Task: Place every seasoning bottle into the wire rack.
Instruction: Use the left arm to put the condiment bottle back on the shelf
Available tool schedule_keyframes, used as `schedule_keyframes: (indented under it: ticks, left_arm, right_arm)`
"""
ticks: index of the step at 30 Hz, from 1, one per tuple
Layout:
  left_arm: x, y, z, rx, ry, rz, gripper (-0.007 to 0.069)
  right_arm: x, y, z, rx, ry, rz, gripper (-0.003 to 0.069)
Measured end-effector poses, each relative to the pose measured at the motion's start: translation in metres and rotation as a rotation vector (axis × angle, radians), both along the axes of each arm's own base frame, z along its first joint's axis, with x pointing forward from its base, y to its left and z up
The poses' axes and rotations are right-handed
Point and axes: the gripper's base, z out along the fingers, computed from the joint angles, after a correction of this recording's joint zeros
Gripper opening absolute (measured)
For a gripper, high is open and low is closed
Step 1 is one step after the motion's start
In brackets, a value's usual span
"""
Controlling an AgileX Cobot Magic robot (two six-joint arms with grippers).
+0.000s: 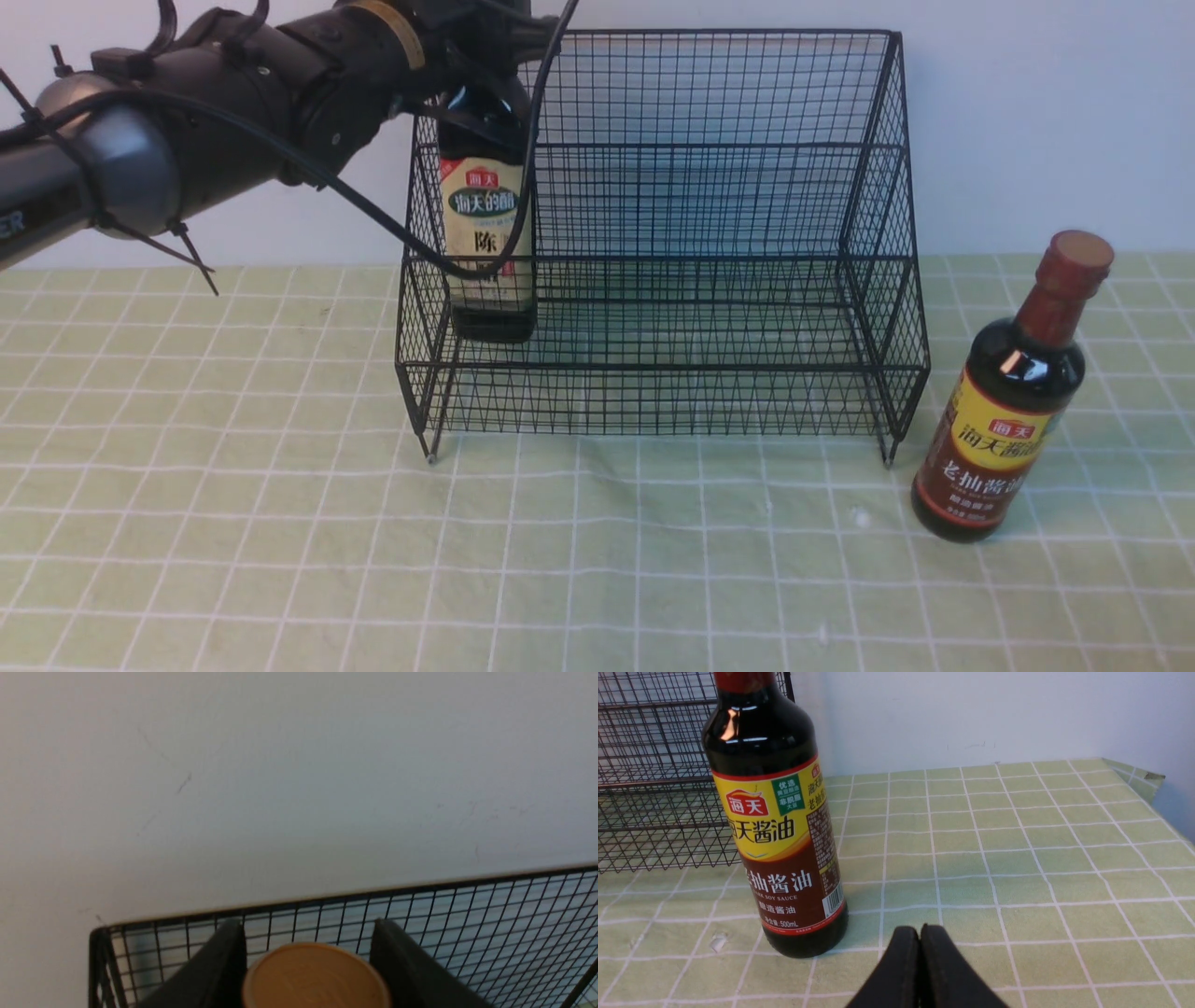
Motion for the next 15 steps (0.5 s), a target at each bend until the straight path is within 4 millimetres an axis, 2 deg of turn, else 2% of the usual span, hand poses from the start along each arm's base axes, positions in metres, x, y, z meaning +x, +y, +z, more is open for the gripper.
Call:
schedule_keyframes:
  ticks: [3,15]
  left_arm:
    - [0.0011,0.0002,-0.0066,-0.008,0.049,0.016,0.0309]
    - [0.0015,0.0002,-0.0065,-0.04,0.08,0.033,0.0323]
  right_arm:
    - [0.0,0.0,0.0,0.0,0.0,0.0,-0.0015]
    - [0.0,0.0,0.0,0.0,0.0,0.0,-0.0015]
